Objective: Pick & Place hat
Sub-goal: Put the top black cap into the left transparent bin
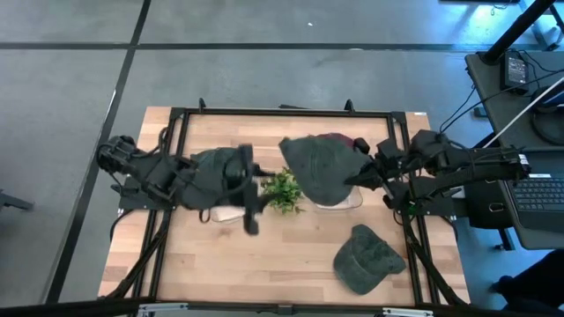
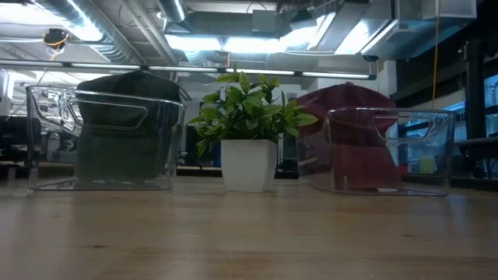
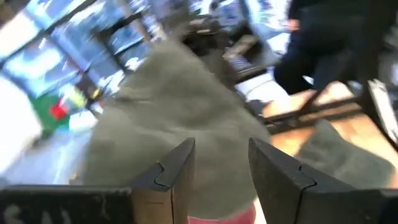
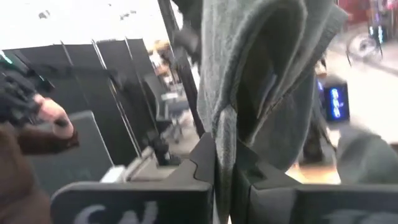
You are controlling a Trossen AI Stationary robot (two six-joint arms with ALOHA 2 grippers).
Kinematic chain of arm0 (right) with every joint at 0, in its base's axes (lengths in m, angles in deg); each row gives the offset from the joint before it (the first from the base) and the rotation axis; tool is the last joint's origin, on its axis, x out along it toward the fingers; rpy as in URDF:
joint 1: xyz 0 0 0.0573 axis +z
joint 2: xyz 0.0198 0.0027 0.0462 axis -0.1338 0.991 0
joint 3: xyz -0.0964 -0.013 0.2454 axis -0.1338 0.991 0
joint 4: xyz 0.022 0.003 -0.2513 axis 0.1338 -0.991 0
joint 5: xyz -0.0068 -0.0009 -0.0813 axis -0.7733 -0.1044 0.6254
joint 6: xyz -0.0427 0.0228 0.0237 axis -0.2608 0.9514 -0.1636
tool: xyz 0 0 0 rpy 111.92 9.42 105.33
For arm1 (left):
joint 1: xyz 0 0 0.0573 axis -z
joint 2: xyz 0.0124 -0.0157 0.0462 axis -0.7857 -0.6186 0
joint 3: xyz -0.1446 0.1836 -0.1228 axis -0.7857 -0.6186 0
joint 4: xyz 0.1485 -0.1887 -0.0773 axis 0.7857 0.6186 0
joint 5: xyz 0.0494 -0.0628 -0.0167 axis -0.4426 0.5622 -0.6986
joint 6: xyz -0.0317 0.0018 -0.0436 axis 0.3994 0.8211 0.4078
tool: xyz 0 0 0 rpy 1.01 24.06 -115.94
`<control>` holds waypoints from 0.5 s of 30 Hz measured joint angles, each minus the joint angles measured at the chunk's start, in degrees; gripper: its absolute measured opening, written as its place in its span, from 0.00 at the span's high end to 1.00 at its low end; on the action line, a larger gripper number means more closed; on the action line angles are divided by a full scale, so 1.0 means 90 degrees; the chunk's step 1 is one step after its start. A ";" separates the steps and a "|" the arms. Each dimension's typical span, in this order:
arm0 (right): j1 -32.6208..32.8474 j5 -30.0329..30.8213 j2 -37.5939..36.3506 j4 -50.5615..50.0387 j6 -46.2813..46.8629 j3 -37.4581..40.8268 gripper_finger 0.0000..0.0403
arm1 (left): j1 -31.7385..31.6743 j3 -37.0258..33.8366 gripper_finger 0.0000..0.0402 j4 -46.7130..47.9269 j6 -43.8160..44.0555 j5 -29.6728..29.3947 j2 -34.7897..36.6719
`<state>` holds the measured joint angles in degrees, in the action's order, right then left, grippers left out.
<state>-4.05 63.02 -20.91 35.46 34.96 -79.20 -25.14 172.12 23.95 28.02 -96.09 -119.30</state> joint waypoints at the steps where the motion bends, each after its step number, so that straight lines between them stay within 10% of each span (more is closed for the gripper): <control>1: 0.0000 -0.0002 0.0000 -0.0197 -0.0010 0.0000 0.96 | -0.0109 0.0000 0.64 0.0030 0.0264 -0.0024 0.0005; 15: 0.0247 -0.0140 0.0461 -0.1407 -0.0670 0.0000 0.96 | -0.1818 -0.0002 0.64 0.0487 0.2781 0.2541 0.0043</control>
<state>-1.83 61.76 -16.76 22.80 28.93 -79.20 -41.50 172.10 28.34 53.05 -73.22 -118.91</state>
